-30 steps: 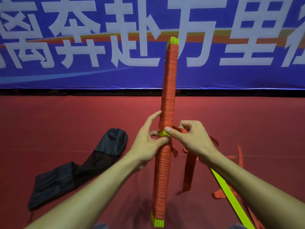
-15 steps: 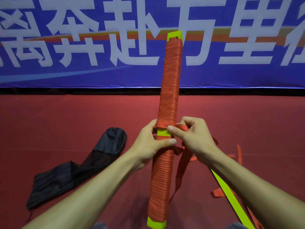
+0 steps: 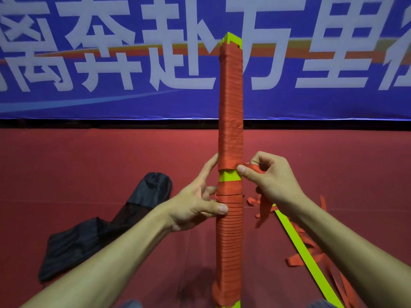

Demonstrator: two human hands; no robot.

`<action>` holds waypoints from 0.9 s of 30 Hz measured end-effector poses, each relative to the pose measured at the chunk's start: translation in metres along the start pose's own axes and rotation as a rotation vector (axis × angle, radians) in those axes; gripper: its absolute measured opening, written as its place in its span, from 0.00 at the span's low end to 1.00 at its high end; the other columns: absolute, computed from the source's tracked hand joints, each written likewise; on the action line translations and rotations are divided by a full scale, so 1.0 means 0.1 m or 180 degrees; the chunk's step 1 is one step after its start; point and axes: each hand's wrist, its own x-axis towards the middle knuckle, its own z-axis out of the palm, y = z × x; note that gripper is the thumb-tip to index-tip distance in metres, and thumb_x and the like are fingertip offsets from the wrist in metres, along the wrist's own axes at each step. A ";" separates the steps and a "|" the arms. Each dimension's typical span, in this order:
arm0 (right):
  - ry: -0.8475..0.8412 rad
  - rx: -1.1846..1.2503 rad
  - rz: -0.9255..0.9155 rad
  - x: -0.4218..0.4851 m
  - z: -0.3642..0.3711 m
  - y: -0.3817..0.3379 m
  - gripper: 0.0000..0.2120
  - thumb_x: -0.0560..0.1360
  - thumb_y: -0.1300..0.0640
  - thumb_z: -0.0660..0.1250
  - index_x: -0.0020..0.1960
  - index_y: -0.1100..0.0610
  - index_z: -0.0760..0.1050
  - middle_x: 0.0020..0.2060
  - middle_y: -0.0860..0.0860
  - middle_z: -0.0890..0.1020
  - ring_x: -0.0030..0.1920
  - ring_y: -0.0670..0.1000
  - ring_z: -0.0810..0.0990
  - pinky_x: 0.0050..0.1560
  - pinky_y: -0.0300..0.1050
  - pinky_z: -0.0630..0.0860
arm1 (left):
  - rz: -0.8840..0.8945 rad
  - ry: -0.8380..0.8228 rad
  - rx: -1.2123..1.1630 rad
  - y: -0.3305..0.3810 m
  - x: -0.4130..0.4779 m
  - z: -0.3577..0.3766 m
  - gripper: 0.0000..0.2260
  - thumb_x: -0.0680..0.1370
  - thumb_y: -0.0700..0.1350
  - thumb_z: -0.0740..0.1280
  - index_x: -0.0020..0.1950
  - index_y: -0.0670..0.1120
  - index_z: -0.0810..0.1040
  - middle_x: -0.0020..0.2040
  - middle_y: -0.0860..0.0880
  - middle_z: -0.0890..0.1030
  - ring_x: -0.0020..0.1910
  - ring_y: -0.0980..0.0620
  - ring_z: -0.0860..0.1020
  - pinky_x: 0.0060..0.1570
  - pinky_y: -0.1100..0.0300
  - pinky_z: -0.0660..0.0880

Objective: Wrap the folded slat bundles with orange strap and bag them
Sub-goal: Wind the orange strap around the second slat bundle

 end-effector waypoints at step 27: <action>0.0162 -0.0795 -0.0058 -0.01 0.17 -0.05 0.22 0.60 0.38 0.74 0.35 0.53 0.68 0.32 0.53 0.79 0.34 0.59 0.80 0.32 0.62 0.78 | 0.0097 0.1475 0.0748 -0.03 0.11 0.32 0.48 0.64 0.28 0.79 0.75 0.58 0.63 0.48 0.41 0.79 0.40 0.52 0.81 0.42 0.54 0.81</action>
